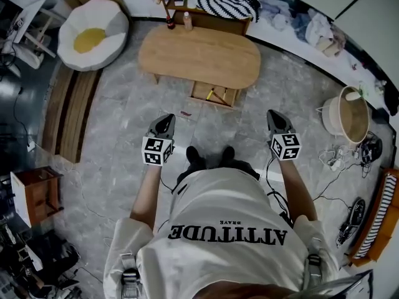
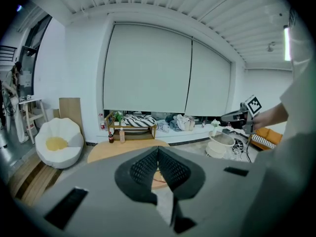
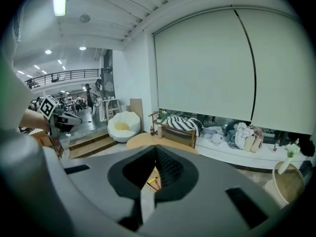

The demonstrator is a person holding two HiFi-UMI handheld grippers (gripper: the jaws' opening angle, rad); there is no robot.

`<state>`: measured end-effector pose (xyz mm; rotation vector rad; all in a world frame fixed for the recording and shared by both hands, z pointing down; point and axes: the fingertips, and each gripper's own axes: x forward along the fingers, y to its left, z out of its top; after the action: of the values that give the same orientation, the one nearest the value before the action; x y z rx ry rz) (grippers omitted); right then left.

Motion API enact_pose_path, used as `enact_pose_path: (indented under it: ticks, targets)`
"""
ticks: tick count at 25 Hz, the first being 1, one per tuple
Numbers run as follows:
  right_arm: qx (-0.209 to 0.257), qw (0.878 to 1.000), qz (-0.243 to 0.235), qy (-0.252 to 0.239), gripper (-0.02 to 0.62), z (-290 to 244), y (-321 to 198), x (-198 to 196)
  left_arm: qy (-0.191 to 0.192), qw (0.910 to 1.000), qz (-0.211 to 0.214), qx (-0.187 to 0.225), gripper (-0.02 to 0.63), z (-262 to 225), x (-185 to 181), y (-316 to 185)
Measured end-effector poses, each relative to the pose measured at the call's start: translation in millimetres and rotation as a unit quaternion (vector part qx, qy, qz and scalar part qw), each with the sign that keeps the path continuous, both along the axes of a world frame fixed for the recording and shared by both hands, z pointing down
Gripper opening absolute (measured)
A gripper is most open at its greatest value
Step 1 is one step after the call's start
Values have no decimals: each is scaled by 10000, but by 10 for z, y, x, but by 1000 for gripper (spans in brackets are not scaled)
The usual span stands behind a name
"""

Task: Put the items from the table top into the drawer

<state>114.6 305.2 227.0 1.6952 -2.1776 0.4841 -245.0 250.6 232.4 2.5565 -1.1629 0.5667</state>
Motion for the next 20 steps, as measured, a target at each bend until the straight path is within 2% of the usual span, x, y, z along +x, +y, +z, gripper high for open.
enact_pose_path:
  ticks: [6,20]
  targets:
    - [11,10000,16,58,18,0,10,-105,41,9999,106,52,21,-29,-36,-67]
    - [142,9998,132,14,18,-106,-57,-67,116,9998,143,101,21,-66,46,-140]
